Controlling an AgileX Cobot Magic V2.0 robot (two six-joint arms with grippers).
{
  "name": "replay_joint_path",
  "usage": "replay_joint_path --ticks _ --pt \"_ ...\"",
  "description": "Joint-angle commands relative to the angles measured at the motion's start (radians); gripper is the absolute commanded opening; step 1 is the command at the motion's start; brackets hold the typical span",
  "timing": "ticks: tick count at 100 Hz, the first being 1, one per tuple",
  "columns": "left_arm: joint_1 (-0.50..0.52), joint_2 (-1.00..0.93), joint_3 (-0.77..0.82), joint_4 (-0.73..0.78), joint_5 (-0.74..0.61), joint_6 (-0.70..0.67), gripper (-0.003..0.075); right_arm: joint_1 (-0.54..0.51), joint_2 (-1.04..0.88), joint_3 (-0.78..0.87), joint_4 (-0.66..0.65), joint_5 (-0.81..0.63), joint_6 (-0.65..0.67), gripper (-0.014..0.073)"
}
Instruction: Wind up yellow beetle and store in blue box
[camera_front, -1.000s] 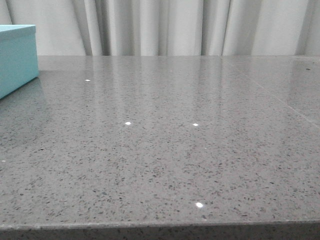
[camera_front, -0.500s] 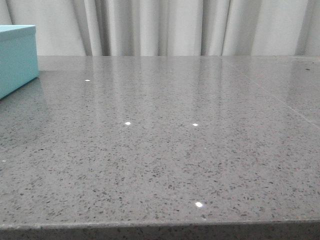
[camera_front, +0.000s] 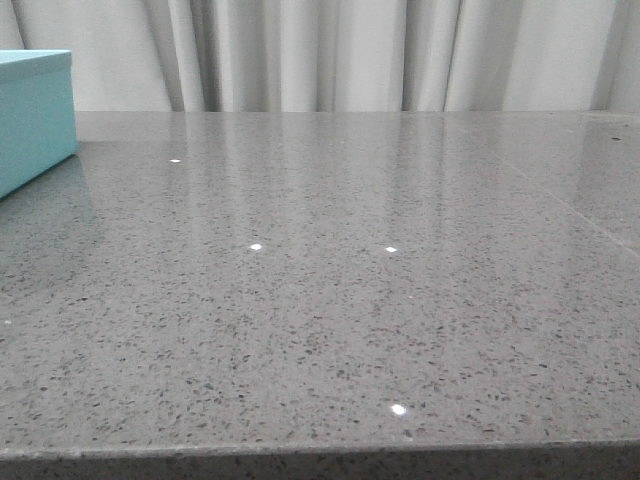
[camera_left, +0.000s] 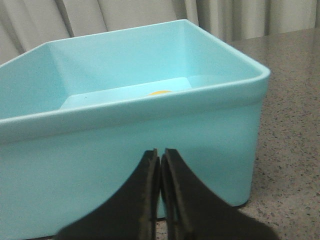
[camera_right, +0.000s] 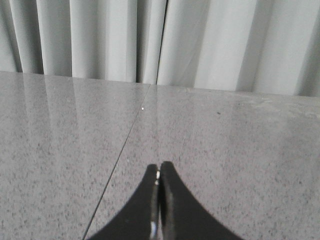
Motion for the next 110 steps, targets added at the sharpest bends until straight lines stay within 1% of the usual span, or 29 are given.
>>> replay_joint_path --ticks 1,16,41,110 --pt "-0.005 -0.035 0.008 -0.004 -0.087 -0.012 -0.0018 -0.006 -0.026 0.008 0.000 -0.091 -0.006 -0.0068" --pt "-0.005 -0.034 0.008 -0.004 -0.086 -0.012 -0.0018 -0.006 -0.036 0.067 0.000 -0.114 0.017 -0.0068" --pt "-0.005 -0.034 0.008 -0.004 -0.086 -0.012 -0.0018 -0.006 -0.036 0.066 0.000 -0.085 0.034 -0.0068" --pt "-0.005 -0.034 0.008 -0.004 -0.086 -0.012 -0.0018 -0.006 -0.036 0.066 0.000 -0.085 0.034 -0.0068"
